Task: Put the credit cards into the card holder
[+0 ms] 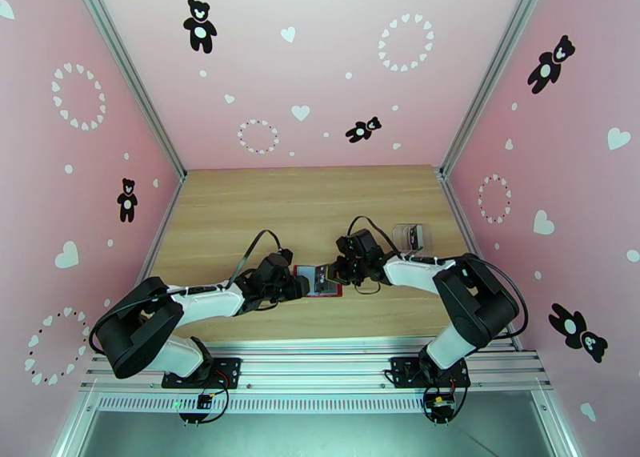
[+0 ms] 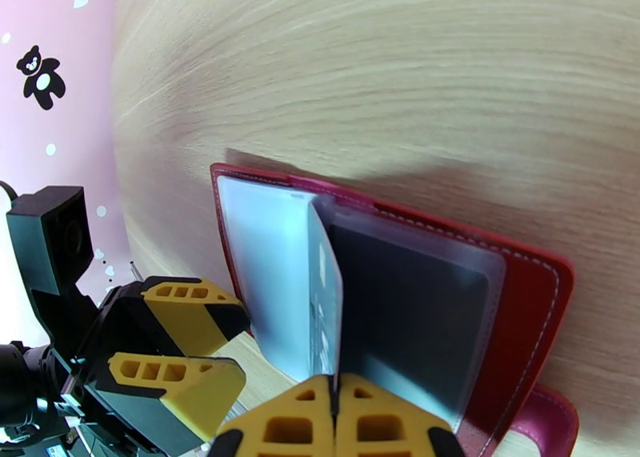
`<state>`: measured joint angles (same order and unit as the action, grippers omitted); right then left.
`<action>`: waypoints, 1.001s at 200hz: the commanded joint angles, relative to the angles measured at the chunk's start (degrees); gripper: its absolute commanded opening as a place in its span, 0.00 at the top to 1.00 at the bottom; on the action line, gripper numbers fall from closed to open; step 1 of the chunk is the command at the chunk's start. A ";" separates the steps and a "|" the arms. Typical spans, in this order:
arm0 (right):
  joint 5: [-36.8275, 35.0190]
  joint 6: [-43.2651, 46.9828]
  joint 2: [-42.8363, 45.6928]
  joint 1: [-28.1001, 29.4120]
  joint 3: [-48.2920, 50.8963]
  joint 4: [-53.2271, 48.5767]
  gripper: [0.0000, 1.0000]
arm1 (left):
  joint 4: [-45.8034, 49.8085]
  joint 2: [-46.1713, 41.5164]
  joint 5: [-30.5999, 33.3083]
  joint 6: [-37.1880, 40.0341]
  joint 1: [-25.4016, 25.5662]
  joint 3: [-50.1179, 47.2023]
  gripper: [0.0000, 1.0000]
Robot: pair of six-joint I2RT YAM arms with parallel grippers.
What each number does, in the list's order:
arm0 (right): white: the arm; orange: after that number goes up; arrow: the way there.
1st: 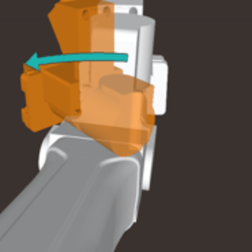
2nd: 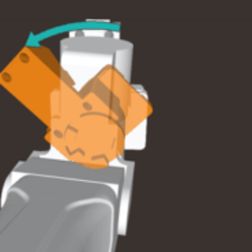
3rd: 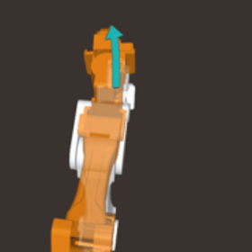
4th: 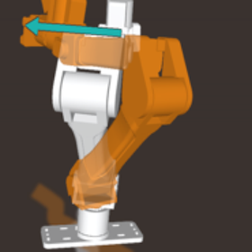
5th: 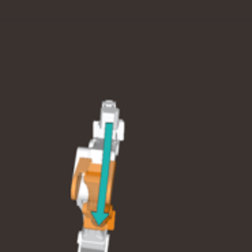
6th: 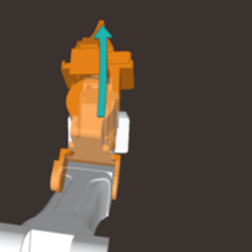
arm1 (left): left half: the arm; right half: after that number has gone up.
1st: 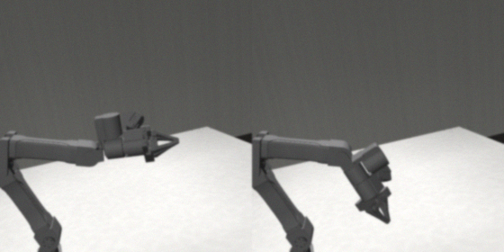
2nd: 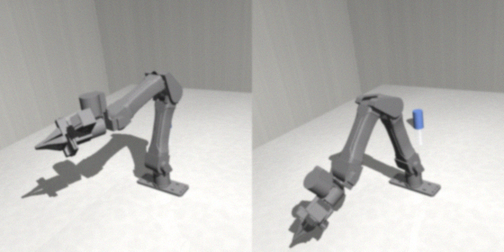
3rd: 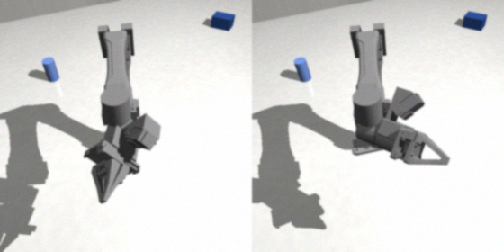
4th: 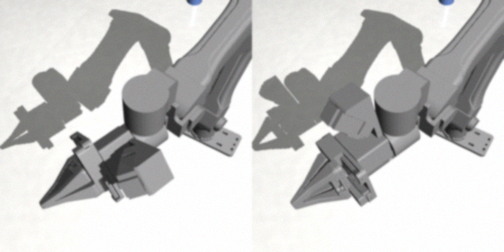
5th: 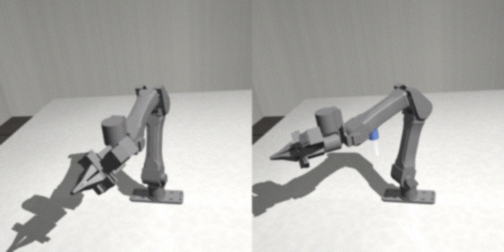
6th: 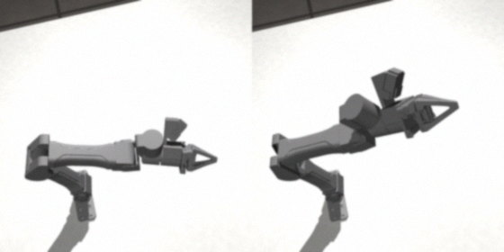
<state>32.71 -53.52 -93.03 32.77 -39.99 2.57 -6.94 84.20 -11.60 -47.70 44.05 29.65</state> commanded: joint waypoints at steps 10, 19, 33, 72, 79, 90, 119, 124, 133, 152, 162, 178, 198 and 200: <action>-0.28 -0.46 0.91 0.36 1.92 -1.16 1.00 | 0.69 -0.41 0.57 -0.39 0.59 -1.12 0.51; -0.11 -0.44 0.74 0.40 1.87 -1.08 1.00 | 0.79 -0.57 0.63 -0.37 0.57 -1.04 0.51; 0.12 -0.48 0.21 0.37 1.91 -0.61 1.00 | 0.87 -0.66 0.67 -0.36 0.68 -1.00 0.51; 0.69 -1.23 -1.44 0.97 1.80 1.21 1.00 | 1.14 -0.81 0.95 -0.26 0.68 -1.00 0.51; 0.56 -1.20 -1.54 0.98 1.84 1.29 1.00 | 1.14 -0.95 0.87 -0.25 0.68 -1.00 0.51; 0.43 -1.23 -1.71 0.98 1.76 1.29 1.00 | 1.16 -0.94 0.81 -0.30 0.64 -1.00 0.51; 0.51 -1.32 -2.06 0.98 1.49 1.52 1.00 | 1.40 -1.12 0.88 -0.25 0.73 -0.87 0.51; 0.51 -1.22 -2.18 0.98 1.35 1.47 1.00 | 1.48 -1.20 0.89 -0.28 0.77 -0.83 0.51; 0.55 -1.07 -2.57 0.98 1.30 1.54 1.00 | 1.58 -1.32 0.98 -0.13 0.77 -0.90 0.51; 0.51 -1.05 -3.42 0.98 1.33 2.06 1.00 | 2.05 -1.67 1.02 -0.09 0.77 -0.74 0.51; 0.60 -1.06 -3.88 0.97 1.30 2.26 1.00 | 2.64 -2.00 1.09 0.07 0.76 -0.58 0.51; 0.69 -1.00 -4.28 0.98 1.26 2.44 1.00 | 4.01 -2.93 1.57 0.67 0.73 -0.15 0.51; 0.68 -0.79 -4.66 0.99 1.30 2.43 1.00 | 6.75 -4.21 2.95 1.55 0.76 0.81 0.50; 0.69 -0.73 -4.73 0.98 1.31 2.37 1.00 | 6.98 -4.29 3.04 1.62 0.77 0.91 0.50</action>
<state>34.37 -54.46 -95.70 33.17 -39.40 6.68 -4.36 82.30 -10.94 -47.64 44.42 29.65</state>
